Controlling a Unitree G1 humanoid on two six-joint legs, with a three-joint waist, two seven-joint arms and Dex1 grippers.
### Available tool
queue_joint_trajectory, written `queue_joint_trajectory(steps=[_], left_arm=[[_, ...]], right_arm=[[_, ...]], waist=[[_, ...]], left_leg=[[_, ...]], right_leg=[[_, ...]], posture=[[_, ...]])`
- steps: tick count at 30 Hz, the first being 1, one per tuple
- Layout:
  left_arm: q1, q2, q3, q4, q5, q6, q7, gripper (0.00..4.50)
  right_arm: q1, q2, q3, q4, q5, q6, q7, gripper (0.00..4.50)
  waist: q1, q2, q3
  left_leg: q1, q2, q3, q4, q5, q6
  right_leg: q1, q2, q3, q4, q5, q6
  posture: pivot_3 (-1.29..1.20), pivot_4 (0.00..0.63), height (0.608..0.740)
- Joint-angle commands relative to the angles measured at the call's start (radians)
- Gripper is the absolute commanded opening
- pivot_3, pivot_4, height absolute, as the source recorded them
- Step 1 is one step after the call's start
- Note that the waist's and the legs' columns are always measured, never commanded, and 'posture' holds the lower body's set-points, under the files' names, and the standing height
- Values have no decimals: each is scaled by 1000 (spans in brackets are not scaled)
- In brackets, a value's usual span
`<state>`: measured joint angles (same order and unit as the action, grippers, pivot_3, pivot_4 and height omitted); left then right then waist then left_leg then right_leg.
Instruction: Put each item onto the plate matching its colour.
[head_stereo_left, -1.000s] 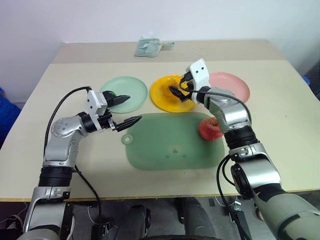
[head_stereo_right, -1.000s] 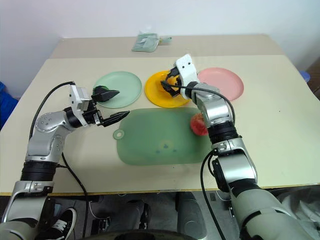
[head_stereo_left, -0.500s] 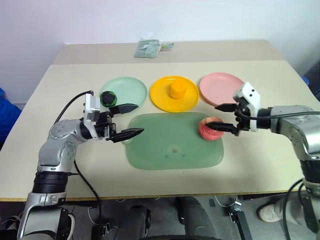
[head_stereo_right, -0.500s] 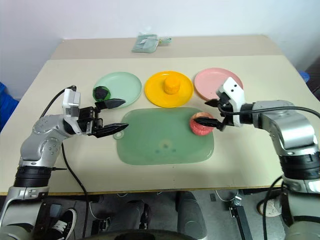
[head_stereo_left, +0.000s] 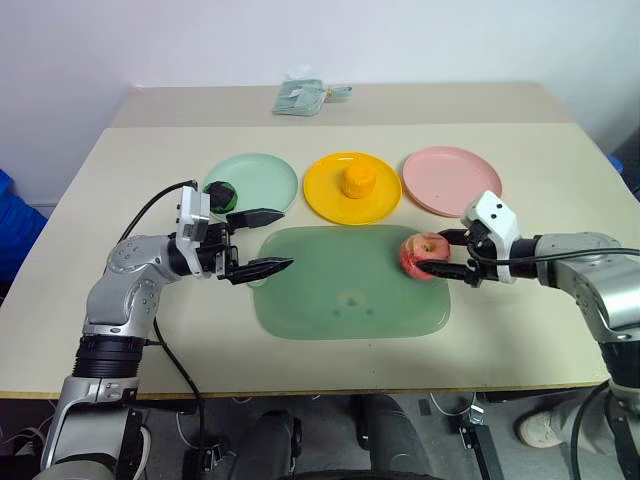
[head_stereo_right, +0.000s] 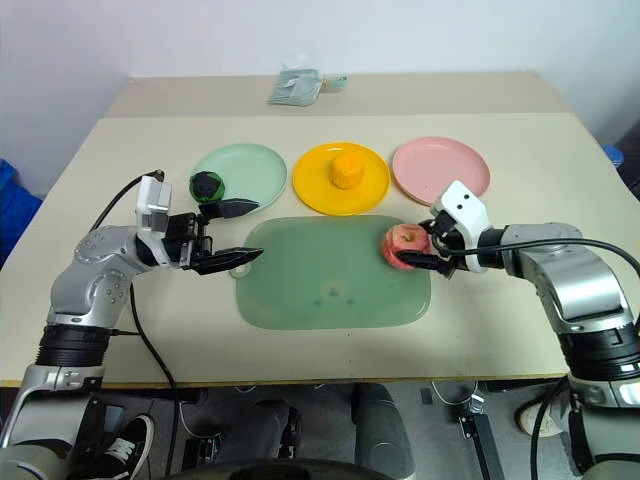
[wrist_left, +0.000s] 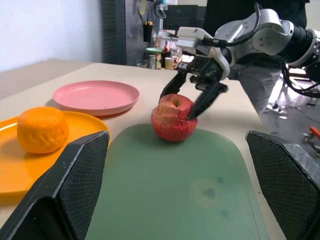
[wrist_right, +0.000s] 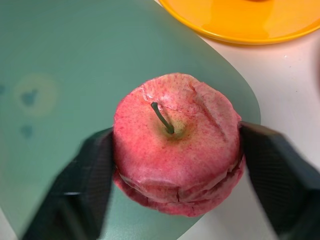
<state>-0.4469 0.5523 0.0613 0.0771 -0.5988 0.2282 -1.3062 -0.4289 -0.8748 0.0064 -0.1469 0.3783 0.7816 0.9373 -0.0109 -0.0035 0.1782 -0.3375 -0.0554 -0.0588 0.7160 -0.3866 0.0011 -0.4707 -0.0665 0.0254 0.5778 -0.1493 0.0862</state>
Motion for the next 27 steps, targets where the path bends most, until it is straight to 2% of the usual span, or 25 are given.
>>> queue_joint_trajectory(steps=[1,4,10,12,14,17,18,22,25,27], left_arm=[[-6,9,28,-21,0,-16,13,4500],[-18,-9,35,-7,14,-24,65,4500],[-33,-53,37,0,55,-91,153,4500],[-37,-61,35,2,69,-91,190,4500],[-30,-61,34,-4,81,-108,200,4500],[-14,-45,40,-24,71,-103,195,4500],[-13,-40,44,-25,66,-98,194,4500],[4,-15,58,-32,51,-98,174,4500],[26,-1,82,-53,12,-81,151,4500],[30,9,84,-52,8,-79,137,4500]], right_arm=[[-58,30,-46,12,20,-20,-21,2838],[-136,81,-68,119,-27,-86,-102,2838],[-333,167,-91,485,-190,-311,-379,2838],[-383,195,-87,590,-223,-375,-429,2838],[-413,232,-101,660,-198,-377,-416,2838],[-422,252,-67,695,-228,-431,-389,4295],[-432,259,-71,704,-231,-437,-396,4475],[-442,277,-108,654,-188,-505,-354,4475],[-298,275,-102,347,-23,-456,-136,4475],[-129,218,-62,100,83,-373,11,4475]], waist=[[-1,0,0],[-1,0,0],[2,0,0],[-1,0,0],[-3,0,0],[-7,0,0],[-7,0,0],[-7,1,0],[-6,1,0],[5,1,0]], left_leg=[[0,0,0,0,0,0],[0,0,0,0,1,-1],[-1,-1,0,0,2,-4],[-2,-1,0,-1,2,-4],[-2,-1,1,-1,2,-4],[-2,-1,1,-1,2,-3],[-2,-1,1,-1,2,-3],[-2,-1,1,-1,2,-3],[-2,0,0,-2,2,-3],[-3,0,-2,-3,2,-3]], right_leg=[[0,0,0,0,0,0],[0,0,0,0,0,0],[-1,-1,0,0,0,0],[-2,-1,0,0,0,0],[-2,-1,0,0,0,0],[-2,-1,0,0,0,0],[-2,-1,0,0,0,0],[-2,-1,0,1,0,0],[-3,0,0,0,0,0],[-3,0,-1,0,0,0]], posture=[[0,150,740],[0,150,740],[0,150,740],[0,150,740],[0,150,740],[0,150,740],[0,150,740],[0,150,740],[0,150,740],[0,150,740]])
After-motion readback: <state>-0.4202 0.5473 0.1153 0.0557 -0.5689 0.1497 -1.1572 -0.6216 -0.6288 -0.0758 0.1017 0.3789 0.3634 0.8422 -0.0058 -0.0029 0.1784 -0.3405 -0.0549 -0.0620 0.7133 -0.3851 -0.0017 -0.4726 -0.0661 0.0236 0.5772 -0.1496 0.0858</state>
